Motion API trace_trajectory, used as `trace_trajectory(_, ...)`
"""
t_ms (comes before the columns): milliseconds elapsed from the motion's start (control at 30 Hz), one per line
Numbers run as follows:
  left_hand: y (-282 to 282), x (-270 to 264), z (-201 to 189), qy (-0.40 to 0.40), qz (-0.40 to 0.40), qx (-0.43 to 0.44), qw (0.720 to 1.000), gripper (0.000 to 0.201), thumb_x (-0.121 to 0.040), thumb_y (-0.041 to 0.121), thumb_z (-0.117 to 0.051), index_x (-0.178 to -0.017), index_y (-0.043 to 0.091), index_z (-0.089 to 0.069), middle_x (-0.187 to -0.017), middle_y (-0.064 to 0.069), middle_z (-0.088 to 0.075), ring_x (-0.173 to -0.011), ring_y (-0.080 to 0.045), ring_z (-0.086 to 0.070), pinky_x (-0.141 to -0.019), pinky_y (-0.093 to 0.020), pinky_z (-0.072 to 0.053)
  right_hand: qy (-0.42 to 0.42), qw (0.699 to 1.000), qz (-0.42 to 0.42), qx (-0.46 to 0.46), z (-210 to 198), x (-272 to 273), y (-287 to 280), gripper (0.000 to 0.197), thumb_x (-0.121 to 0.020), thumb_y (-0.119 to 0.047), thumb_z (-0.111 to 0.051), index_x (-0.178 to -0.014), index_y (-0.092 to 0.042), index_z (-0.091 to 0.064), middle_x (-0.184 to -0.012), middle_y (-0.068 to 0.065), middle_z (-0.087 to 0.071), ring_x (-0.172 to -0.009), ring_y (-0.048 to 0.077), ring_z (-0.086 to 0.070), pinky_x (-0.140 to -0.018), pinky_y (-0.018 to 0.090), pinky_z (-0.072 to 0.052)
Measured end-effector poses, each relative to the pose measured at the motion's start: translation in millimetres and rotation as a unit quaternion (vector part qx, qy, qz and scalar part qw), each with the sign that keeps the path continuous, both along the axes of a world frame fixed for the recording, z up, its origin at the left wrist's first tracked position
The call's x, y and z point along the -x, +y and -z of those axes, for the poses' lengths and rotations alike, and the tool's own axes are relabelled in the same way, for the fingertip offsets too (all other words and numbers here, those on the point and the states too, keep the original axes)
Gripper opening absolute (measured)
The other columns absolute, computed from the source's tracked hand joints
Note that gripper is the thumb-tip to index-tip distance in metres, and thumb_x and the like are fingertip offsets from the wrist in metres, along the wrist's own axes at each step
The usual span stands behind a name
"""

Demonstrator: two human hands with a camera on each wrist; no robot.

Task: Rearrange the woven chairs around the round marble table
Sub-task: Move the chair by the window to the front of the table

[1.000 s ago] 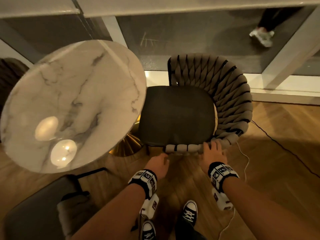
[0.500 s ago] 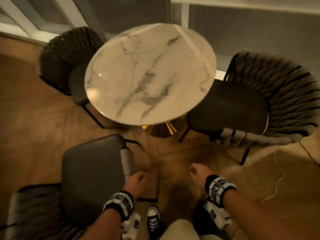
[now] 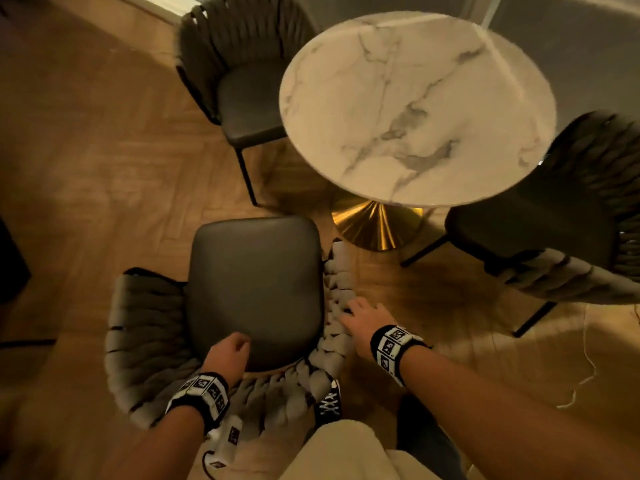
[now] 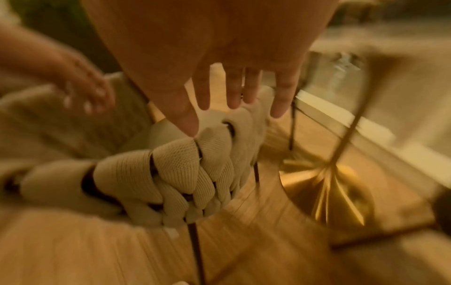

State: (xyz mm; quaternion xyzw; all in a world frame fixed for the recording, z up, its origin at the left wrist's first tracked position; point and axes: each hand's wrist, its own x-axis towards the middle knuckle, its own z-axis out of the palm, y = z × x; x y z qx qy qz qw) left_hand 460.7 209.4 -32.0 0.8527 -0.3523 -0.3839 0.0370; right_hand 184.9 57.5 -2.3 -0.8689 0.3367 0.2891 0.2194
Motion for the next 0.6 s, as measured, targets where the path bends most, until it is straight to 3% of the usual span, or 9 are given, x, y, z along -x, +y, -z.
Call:
trace_trajectory(67, 24.4, -21.8, 3.2, -0.111, -0.019, -0.031, 0.993, 0.030, -0.089, 0.031, -0.057, -0.117, 0.024, -0.064, -0.125, -0.008, -0.064, -0.117, -0.030, -0.055, -0.095, -0.041, -0.048, 0.026, 0.996, -0.077, 0.018, 4.1, -17.4, 6.9, 0.068, -0.084, -0.028, -0.064, -0.144, -0.026, -0.034, -0.157, 0.011, -0.022, -0.146, 0.031, -0.012, -0.109, 0.060, -0.026)
trace_trajectory(133, 50.8, -39.6, 0.4, -0.204, -0.080, -0.046, 0.975, 0.049, -0.084, 0.032, -0.059, -0.132, 0.024, -0.053, -0.146, -0.011, -0.045, -0.135, -0.035, -0.036, -0.107, -0.051, -0.038, 0.051, 0.994, -0.100, 0.016, 10.4, -34.1, 17.1, 0.056, -0.091, -0.027, -0.054, -0.145, -0.027, -0.036, -0.159, 0.008, -0.022, -0.148, 0.030, -0.009, -0.111, 0.063, -0.020)
trace_trajectory(200, 74.8, -52.0, 1.8, -0.211, -0.176, -0.054, 0.960, 0.070, -0.083, 0.031, -0.062, -0.146, 0.024, -0.032, -0.160, -0.013, -0.018, -0.145, -0.038, -0.016, -0.116, -0.058, -0.023, 0.095, 0.991, -0.092, 0.002, 19.3, -42.3, 25.9, 0.052, -0.096, -0.032, -0.044, -0.147, -0.025, -0.033, -0.160, 0.003, -0.020, -0.148, 0.029, -0.011, -0.115, 0.063, -0.014)
trace_trajectory(267, 88.9, -62.8, 6.1, -0.185, -0.284, -0.067, 0.938, 0.089, -0.081, 0.027, -0.068, -0.151, 0.023, -0.015, -0.162, -0.017, -0.005, -0.147, -0.043, -0.008, -0.117, -0.061, -0.016, 0.144, 0.986, -0.084, -0.017, 25.8, -45.2, 34.0, 0.056, -0.097, -0.037, -0.041, -0.150, -0.024, -0.028, -0.161, 0.003, -0.014, -0.149, 0.029, -0.009, -0.116, 0.062, -0.011)
trace_trajectory(333, 95.0, -71.6, 12.2, -0.135, -0.394, -0.063, 0.907, 0.098, -0.079, 0.022, -0.072, -0.153, 0.016, -0.008, -0.160, -0.023, -0.011, -0.143, -0.048, -0.018, -0.114, -0.061, -0.023, 0.169, 0.980, -0.099, -0.017, 28.0, -45.2, 40.3, 0.053, -0.100, -0.030, -0.036, -0.151, -0.024, -0.024, -0.163, 0.004, -0.006, -0.151, 0.028, 0.003, -0.114, 0.065, -0.012)
trace_trajectory(400, 99.2, -82.9, 22.0, -0.090, -0.460, -0.058, 0.881, 0.097, -0.081, 0.023, -0.072, -0.153, 0.012, -0.008, -0.152, -0.028, -0.030, -0.133, -0.050, -0.037, -0.108, -0.059, -0.035, 0.166, 0.981, -0.099, -0.008, 27.6, -42.1, 44.9, 0.052, -0.101, -0.029, -0.037, -0.151, -0.026, -0.024, -0.165, 0.004, -0.003, -0.150, 0.027, 0.012, -0.111, 0.070, -0.012)
trace_trajectory(500, 105.6, -94.5, 26.6, -0.065, -0.444, -0.054, 0.892, 0.087, -0.082, 0.019, -0.072, -0.150, 0.004, -0.020, -0.137, -0.030, -0.050, -0.118, -0.046, -0.055, -0.098, -0.052, -0.047, 0.162, 0.982, -0.098, 0.013, 32.3, -37.7, 49.6, 0.052, -0.100, -0.032, -0.040, -0.150, -0.030, -0.026, -0.165, 0.005, -0.005, -0.150, 0.028, 0.012, -0.111, 0.070, -0.011)
trace_trajectory(600, 107.3, -96.9, 25.4, -0.067, -0.429, -0.030, 0.900, 0.089, -0.084, 0.015, -0.073, -0.151, 0.004, -0.016, -0.142, -0.028, -0.046, -0.124, -0.042, -0.052, -0.102, -0.049, -0.043, 0.158, 0.981, -0.114, 0.022, 33.9, -31.4, 47.5, 0.058, -0.096, -0.039, -0.048, -0.149, -0.030, -0.027, -0.164, 0.009, -0.006, -0.150, 0.031, 0.010, -0.112, 0.069, -0.012)
